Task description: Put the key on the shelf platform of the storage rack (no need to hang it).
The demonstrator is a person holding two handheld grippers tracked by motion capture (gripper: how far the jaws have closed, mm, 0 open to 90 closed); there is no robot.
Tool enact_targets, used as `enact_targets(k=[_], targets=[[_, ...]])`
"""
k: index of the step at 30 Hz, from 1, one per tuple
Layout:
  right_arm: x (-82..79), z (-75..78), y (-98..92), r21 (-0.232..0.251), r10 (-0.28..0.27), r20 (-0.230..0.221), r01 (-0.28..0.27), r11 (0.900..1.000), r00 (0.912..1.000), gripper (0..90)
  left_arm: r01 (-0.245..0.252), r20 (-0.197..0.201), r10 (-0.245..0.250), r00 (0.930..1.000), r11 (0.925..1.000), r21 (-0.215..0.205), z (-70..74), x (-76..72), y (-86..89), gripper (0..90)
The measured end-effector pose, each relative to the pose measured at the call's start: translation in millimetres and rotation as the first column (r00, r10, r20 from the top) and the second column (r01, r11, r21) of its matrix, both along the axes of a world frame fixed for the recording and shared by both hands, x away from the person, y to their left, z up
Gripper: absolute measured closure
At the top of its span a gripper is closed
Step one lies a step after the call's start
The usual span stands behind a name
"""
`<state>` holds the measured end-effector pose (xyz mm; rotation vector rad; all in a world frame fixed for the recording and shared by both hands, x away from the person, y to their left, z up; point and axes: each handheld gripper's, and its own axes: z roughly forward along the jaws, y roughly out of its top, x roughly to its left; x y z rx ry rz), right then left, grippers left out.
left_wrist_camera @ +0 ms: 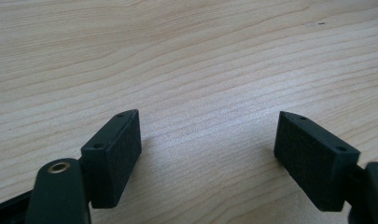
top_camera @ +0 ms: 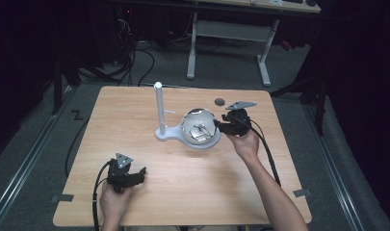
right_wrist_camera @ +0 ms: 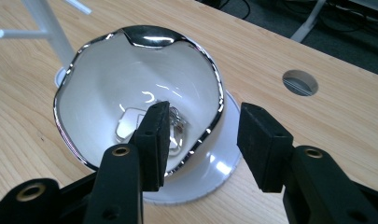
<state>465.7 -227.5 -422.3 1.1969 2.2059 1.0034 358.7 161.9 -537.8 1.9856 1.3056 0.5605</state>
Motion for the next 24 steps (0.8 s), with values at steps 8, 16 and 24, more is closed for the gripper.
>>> enact_targets(k=[8,16,24], targets=[[-8.6,5.1,-13.3,0.006,-0.008,0.016,0.008,1.0,0.9998,54.8,0.0,0.0,0.0,1.0,1.0,-0.001,0.0,0.0,0.1,23.4],[-14.2,3.1,-25.5,0.002,-0.028,0.008,0.028,1.0,0.9996,54.3,0.0,0.0,0.0,1.0,1.0,-0.001,0.0,0.0,0.1,23.4],[-26.6,10.0,-34.2,0.001,-0.031,0.04,0.031,1.0,0.9987,53.9,0.0,0.0,0.0,1.0,1.0,-0.001,0.0,0.0,0.1,23.4]])
